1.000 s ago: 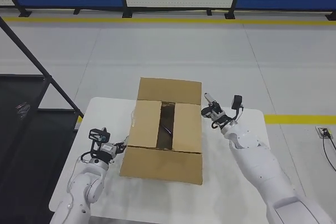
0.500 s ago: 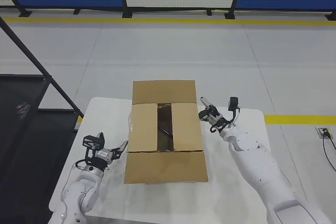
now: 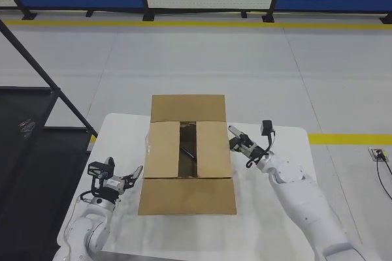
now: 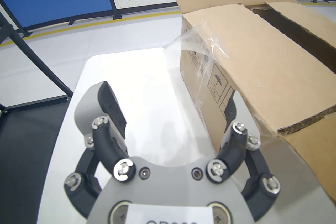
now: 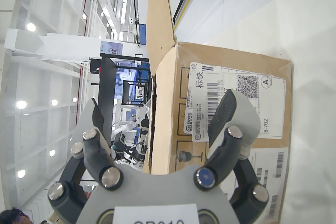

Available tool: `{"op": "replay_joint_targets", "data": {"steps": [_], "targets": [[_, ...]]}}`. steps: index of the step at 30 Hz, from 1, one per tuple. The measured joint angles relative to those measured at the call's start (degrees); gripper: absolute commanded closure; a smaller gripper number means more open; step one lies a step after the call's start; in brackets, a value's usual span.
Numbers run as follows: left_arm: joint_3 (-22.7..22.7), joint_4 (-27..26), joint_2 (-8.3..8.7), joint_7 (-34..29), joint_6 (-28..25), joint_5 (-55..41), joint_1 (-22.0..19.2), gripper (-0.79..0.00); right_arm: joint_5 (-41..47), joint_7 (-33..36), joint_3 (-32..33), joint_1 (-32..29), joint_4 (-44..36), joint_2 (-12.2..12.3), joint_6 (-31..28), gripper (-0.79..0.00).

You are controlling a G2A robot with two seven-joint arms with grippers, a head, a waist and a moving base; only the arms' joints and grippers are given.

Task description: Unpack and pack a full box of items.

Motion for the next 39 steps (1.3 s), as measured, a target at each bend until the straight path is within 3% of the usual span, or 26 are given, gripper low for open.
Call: {"op": "replay_joint_targets", "data": {"steps": [15,26,30,39], "targets": [[-0.32,0.1,0.17,-0.77,-1.37,0.39,-0.15,-0.785,0.79,11.64,4.18,-8.42,-12.23,3.25,-0.78,-0.785],[-3.6,-1.75,0.58,1.17,-2.04,-1.71,2.4,-0.785,1.14,-1.05,8.22,-13.98,-27.43,4.34,1.71,-0.785],[-5.43,-3.56,0.75,2.73,-2.23,-3.09,5.08,-0.785,1.58,-0.85,7.0,-14.27,-31.09,4.05,5.29,-0.785],[-7.43,-4.93,0.81,4.85,-4.42,-7.28,10.67,-0.785,1.62,-0.84,7.02,-14.34,-31.03,4.06,4.82,-0.785]]}}
